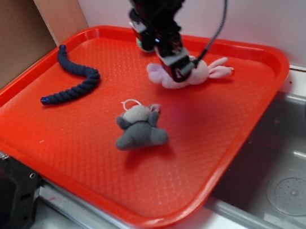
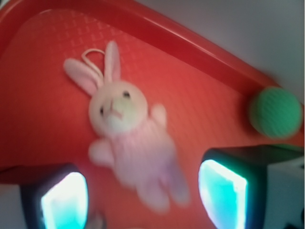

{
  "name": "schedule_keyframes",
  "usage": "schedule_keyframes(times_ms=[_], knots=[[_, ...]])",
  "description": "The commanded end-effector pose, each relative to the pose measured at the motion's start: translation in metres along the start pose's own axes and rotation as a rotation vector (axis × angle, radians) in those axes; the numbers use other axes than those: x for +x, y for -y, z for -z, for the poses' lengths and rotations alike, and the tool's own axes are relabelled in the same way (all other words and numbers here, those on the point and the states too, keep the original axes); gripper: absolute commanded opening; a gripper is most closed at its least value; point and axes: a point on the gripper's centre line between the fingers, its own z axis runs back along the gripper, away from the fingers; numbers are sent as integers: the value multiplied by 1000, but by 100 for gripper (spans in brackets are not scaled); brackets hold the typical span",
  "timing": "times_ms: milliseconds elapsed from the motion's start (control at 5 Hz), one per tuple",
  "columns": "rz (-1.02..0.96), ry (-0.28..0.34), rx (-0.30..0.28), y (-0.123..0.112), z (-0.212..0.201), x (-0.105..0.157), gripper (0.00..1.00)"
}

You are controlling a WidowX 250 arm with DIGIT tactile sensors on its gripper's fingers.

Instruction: Grab the pink bunny.

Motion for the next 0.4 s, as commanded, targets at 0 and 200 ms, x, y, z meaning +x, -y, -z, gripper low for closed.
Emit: schedule_keyframes(times_ms=[0, 200], knots=[[76, 18, -8, 5, 26, 17, 100], [45, -13, -25, -3, 40, 14, 71]])
